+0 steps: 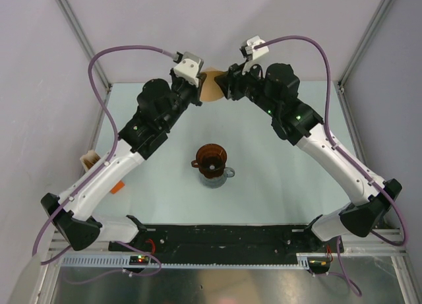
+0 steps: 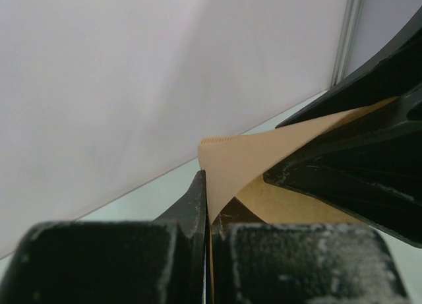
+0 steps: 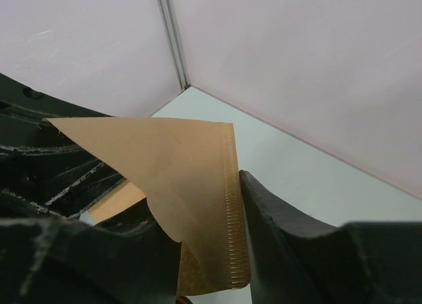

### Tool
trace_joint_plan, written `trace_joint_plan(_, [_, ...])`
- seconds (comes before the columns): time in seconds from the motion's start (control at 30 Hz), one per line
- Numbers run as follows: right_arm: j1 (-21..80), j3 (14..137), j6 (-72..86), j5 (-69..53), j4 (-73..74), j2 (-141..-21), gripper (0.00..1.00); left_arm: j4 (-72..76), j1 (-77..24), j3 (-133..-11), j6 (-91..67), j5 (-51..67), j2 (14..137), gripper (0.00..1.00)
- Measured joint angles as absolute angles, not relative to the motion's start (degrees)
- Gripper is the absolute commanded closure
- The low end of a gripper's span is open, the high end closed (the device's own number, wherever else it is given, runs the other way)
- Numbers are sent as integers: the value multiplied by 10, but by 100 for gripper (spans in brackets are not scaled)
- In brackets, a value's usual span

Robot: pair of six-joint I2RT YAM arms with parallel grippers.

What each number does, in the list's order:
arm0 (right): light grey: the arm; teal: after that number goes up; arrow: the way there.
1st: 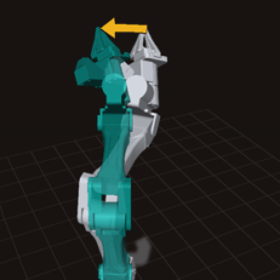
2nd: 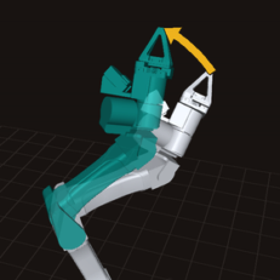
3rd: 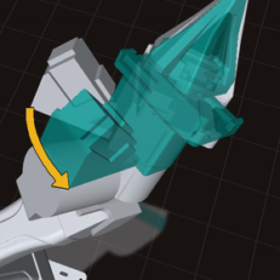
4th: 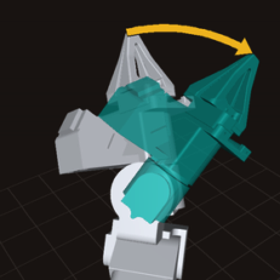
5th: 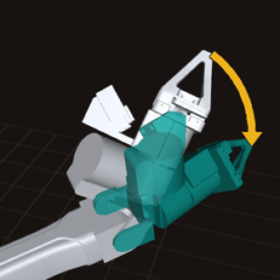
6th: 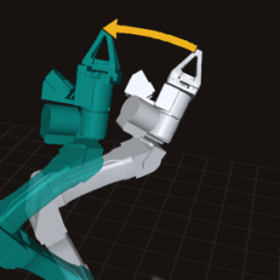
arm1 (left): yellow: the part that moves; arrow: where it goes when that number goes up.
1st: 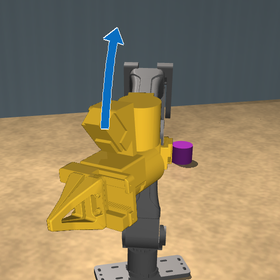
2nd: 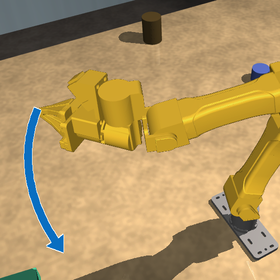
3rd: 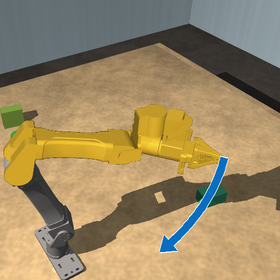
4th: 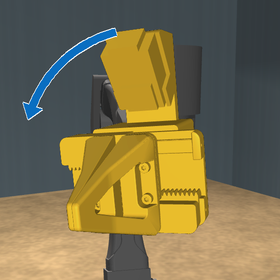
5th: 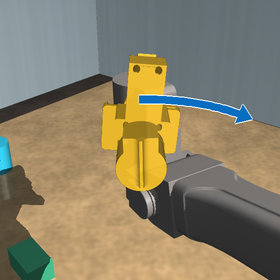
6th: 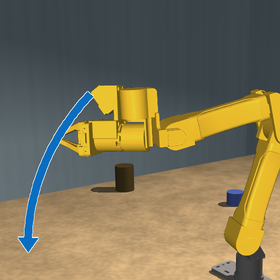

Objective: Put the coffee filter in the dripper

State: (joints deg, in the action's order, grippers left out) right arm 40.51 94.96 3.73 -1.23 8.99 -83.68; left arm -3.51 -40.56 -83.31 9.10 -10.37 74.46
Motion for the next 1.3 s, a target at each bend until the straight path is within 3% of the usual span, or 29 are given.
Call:
trace_joint_plan(0.37, [419,950,0,15,81,-837,81,-35,-425,-833,91,-122,746,100])
trace_joint_plan(0.47, [422,950,-7,24,81,-838,90,-36,-429,-833,90,-129,747,100])
trace_joint_plan(0.57, [423,950,-13,27,80,-838,98,-36,-430,-833,89,-132,749,91])
trace_joint_plan(0.8, [423,950,-16,33,81,-839,100,-42,-432,-834,75,-133,755,66])
trace_joint_plan(1.07, [423,950,-21,56,80,-839,100,-53,-432,-834,64,-149,757,61])
trace_joint_plan(1.17, [423,950,-25,71,80,-839,100,-53,-432,-834,59,-155,756,68])
trace_joint_plan(1.3, [423,950,-29,84,80,-842,100,-53,-432,-834,53,-155,756,96])
